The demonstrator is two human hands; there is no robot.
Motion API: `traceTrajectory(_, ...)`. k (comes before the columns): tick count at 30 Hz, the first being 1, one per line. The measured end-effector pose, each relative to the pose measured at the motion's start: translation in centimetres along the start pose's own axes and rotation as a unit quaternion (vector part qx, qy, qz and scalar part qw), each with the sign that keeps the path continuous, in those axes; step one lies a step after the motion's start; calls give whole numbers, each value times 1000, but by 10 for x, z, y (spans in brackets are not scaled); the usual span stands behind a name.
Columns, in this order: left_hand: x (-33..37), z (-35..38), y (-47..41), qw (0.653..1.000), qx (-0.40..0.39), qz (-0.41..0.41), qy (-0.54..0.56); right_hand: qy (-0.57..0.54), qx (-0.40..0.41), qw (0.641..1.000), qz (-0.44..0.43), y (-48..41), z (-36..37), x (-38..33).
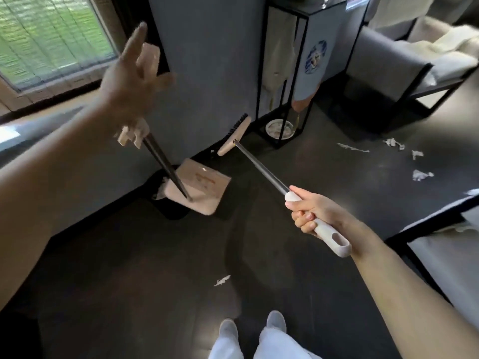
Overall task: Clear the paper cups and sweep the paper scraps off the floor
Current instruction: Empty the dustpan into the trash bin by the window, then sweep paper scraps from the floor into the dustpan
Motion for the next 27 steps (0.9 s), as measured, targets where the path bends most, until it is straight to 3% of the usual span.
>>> traceTrajectory(2, -8, 21, -3, 999, 12, -35, 3, -2, 26, 1000, 1, 4, -14, 1)
traceTrajectory(8, -7, 165, 6, 990, -92, -78, 71, -66, 85, 994, 35, 5, -91, -2)
traceTrajectory(12, 43, 283, 1, 974, -190, -83, 95, -14, 152, 987, 52, -6, -169, -3)
traceTrajectory(16, 103, 398, -13, 954, -282, -37, 99, -42, 206, 977, 43, -27, -256, -17)
traceTrajectory(27, 298, 633, -101, 920, -371, 23, 124, -123, 267, 955, 28, -33, -487, -146)
Point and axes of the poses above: each hand's wrist, its own y-axis away from the middle knuckle, its own z-axis out of the palm, x = y × z, the point moved 6 cm from there along -y, towards the middle knuckle, and after that the axes turned 4 degrees about -z, right-handed, at the moved point
